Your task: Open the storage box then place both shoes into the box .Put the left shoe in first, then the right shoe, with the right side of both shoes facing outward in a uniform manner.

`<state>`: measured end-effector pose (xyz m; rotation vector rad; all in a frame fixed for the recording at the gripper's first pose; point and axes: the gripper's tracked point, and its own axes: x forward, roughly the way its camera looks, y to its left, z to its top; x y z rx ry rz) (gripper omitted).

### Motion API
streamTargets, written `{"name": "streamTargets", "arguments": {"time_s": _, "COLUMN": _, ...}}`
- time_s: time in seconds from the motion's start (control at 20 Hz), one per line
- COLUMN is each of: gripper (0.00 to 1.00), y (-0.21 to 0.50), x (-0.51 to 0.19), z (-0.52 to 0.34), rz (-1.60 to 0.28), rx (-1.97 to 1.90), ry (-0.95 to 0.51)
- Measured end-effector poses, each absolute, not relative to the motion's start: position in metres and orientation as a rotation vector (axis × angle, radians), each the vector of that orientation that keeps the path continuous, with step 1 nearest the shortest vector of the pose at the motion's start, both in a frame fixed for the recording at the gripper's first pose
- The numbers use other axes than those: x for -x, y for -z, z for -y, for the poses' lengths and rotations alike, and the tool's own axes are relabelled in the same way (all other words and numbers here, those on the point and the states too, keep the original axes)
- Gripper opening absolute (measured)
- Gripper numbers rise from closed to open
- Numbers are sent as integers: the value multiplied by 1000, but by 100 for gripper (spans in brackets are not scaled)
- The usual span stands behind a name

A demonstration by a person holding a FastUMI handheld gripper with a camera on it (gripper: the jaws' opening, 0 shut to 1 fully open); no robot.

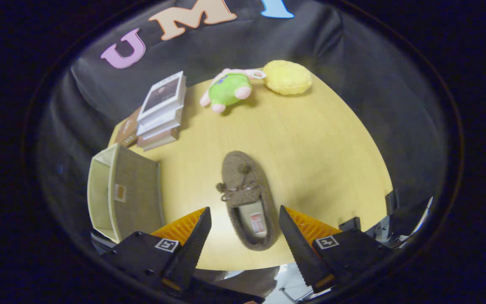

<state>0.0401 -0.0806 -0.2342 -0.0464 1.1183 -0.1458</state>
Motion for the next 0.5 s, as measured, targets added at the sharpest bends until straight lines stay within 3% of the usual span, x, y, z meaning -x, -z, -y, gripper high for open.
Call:
{"name": "streamTargets", "arguments": {"time_s": 0.15, "gripper": 96, "y": 268, "x": -34, "z": 96, "rz": -1201, "rx": 69, "ry": 157}}
{"name": "streamTargets", "arguments": {"time_s": 0.5, "gripper": 59, "y": 315, "x": -33, "z": 111, "rz": -1300, "rx": 78, "ry": 176}}
